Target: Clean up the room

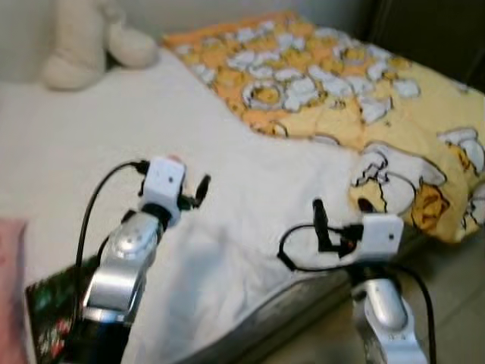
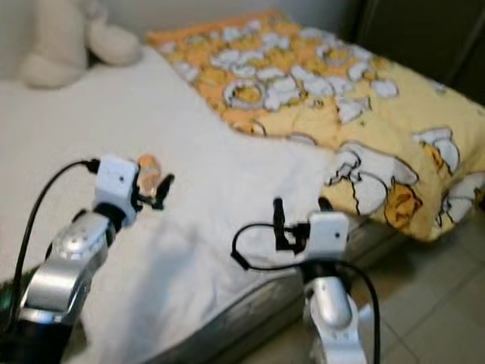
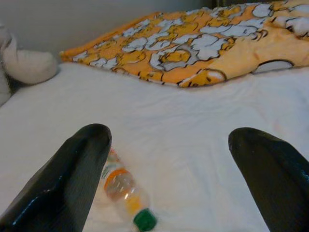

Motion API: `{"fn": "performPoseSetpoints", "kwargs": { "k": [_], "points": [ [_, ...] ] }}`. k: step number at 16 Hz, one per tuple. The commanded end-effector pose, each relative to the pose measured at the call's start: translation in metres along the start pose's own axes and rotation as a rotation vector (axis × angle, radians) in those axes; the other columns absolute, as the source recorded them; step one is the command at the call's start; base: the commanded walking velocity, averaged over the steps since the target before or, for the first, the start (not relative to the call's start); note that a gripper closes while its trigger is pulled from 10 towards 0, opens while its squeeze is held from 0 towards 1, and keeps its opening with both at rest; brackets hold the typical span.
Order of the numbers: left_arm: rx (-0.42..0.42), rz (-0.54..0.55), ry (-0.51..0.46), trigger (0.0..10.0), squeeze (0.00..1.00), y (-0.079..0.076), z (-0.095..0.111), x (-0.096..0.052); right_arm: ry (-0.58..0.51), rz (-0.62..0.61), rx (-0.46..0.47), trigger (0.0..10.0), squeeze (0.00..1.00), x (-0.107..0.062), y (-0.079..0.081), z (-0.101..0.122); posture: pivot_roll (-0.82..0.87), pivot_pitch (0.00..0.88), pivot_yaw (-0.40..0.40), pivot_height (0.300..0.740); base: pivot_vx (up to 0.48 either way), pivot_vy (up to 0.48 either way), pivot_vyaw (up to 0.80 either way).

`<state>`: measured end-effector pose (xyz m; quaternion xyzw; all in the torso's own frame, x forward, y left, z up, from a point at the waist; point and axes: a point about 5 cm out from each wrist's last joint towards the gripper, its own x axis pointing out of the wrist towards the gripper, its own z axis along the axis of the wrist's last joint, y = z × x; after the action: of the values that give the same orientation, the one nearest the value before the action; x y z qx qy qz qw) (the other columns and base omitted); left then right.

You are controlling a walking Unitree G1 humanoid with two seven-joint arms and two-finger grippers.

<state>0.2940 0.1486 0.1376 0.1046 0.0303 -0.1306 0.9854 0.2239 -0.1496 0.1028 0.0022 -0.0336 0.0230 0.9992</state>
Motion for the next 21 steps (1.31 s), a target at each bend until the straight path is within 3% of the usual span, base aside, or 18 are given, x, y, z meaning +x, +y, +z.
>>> {"fn": "performPoseSetpoints", "kwargs": {
  "k": [1,4,7,8,14,16,18,21],
  "points": [
    [-0.004,0.0,-0.008,10.0,0.0,-0.004,0.002,0.001,-0.007,-0.015,-0.015,10.0,0.0,-0.001,-0.005,0.001,-0.17,0.0,0.09,0.74,0.0,0.0,0.0],
    [-0.013,0.073,0.02,10.0,0.0,0.005,-0.004,0.004,-0.006,-0.014,-0.014,10.0,0.0,-0.002,-0.004,0.001,-0.17,0.0,0.083,0.74,0.0,0.0,0.0],
    [-0.02,0.077,0.023,10.0,0.0,0.005,-0.008,0.033,0.016,-0.005,-0.016,10.0,0.0,-0.01,-0.004,-0.002,-0.18,0.0,0.085,0.74,0.0,0.0,0.0],
    [-0.02,0.076,0.024,10.0,0.0,0.005,-0.009,0.036,0.02,-0.004,-0.018,10.0,0.0,-0.013,-0.004,-0.002,-0.19,0.0,0.086,0.74,0.0,0.0,0.0],
    [-0.039,0.142,0.103,10.0,0.0,0.014,-0.026,0.059,0.046,-0.01,-0.026,10.0,0.0,-0.041,-0.005,0.001,-0.25,0.014,0.094,0.74,0.0,0.0,0.0],
    [-0.044,0.219,0.166,10.0,0.0,0.025,-0.036,0.067,0.077,0.018,-0.015,10.0,0.0,-0.057,-0.006,0.002,-0.29,0.06,0.084,0.74,0.0,0.0,0.0],
    [-0.061,0.278,0.2,10.0,0.0,0.036,-0.039,0.069,0.105,0.042,-0.021,10.0,0.0,-0.072,-0.008,0.006,-0.32,0.096,0.074,0.74,0.0,0.0,0.0],
    [-0.128,0.323,0.255,10.0,0.0,0.04,-0.047,0.069,0.156,0.06,-0.032,10.0,0.0,-0.093,-0.011,0.013,-0.37,0.161,0.045,0.74,0.0,0.0,0.0]
  ]
}}
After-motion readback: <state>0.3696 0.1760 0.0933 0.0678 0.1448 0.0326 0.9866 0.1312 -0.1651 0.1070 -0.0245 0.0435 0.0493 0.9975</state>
